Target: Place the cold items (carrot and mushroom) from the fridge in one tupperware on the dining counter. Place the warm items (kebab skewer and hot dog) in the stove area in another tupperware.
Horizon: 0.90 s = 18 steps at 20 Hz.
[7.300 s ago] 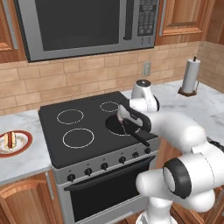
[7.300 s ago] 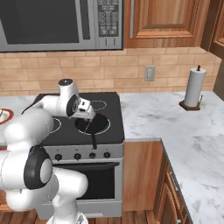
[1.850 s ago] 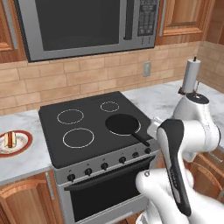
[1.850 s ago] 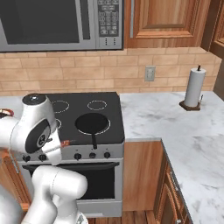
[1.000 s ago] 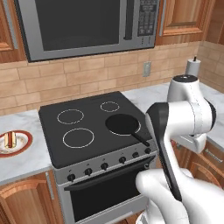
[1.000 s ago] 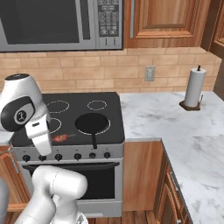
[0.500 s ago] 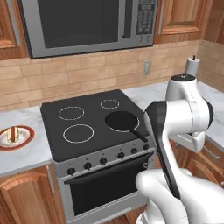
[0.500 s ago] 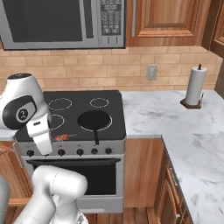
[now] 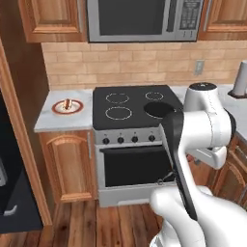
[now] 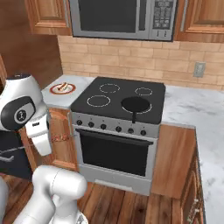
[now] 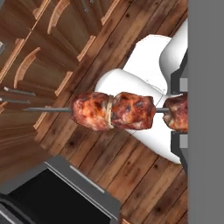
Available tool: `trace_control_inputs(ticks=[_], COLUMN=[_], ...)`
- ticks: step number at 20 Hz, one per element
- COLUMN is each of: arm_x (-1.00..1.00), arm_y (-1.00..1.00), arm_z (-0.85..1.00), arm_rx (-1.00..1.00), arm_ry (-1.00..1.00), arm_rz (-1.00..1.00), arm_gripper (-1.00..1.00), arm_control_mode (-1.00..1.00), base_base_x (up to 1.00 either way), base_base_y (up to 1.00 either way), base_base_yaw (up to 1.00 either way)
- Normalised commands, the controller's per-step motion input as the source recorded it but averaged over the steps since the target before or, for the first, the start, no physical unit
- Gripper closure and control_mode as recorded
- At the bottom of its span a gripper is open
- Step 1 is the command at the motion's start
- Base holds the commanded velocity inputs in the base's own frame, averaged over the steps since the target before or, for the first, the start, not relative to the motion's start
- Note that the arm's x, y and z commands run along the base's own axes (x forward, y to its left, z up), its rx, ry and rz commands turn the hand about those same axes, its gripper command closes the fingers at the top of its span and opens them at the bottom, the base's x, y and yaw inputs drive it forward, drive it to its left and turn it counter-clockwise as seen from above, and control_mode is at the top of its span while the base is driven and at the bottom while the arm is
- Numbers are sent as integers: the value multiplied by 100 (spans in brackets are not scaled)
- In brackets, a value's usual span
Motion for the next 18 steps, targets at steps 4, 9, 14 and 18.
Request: trace_control_inputs(ticks=[4, 9, 14, 18], arm_x=[0, 0, 0, 0], arm_y=[0, 0, 0, 0], arm_z=[0, 0, 0, 0], arm_rx=[0, 0, 0, 0], arm_ry=[0, 0, 0, 0], arm_rz=[0, 0, 0, 0], arm_gripper=[100, 100, 100, 100], arm_control_mode=[100, 100, 100, 100], base_base_x=[-74, -56, -12, -2], base_base_y=[7, 25, 41, 27], base_base_yaw=[84, 89, 99, 100])
